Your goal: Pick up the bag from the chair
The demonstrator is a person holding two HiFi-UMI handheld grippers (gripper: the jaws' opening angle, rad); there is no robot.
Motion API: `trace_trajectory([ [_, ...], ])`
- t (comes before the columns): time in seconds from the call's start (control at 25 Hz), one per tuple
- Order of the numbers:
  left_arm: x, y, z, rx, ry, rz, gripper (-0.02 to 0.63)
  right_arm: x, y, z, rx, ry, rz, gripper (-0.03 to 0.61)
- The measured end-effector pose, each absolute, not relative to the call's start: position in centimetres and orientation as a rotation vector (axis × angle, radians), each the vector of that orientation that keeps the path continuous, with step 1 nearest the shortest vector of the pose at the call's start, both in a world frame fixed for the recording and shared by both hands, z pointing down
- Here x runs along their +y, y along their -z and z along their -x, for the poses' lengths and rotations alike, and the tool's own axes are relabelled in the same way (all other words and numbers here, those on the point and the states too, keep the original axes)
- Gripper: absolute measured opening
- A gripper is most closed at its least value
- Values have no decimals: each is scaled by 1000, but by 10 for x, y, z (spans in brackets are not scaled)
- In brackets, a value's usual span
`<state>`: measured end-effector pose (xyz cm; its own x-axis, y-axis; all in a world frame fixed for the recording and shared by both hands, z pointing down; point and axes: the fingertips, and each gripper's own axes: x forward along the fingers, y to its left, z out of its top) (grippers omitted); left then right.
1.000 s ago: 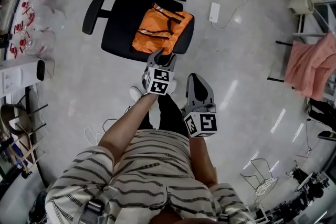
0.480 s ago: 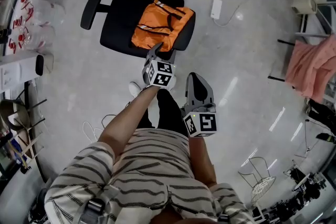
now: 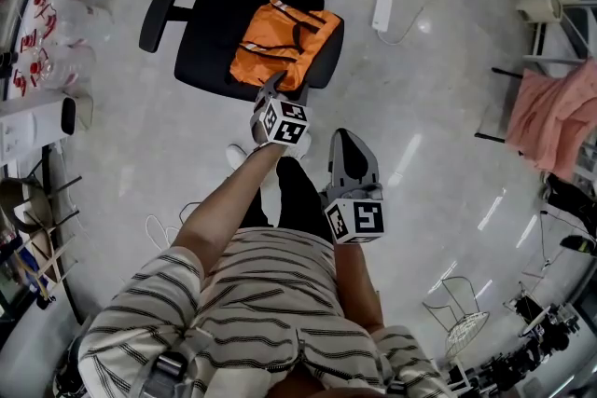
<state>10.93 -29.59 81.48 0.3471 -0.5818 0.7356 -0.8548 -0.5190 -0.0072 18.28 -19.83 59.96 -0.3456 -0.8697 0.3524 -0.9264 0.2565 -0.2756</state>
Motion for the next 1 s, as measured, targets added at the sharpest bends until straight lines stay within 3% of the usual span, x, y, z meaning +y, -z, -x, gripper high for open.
trace_trajectory([
  [0.4,-304,-826,-108,-1245,-1037,-2224,202,-201,-601,-187,-2371,-674,-1723,18],
  [1.0,-305,-827,-93,-1320,-1062,-2150,41,-206,-598,-192,-2378,-678,-1737,18],
])
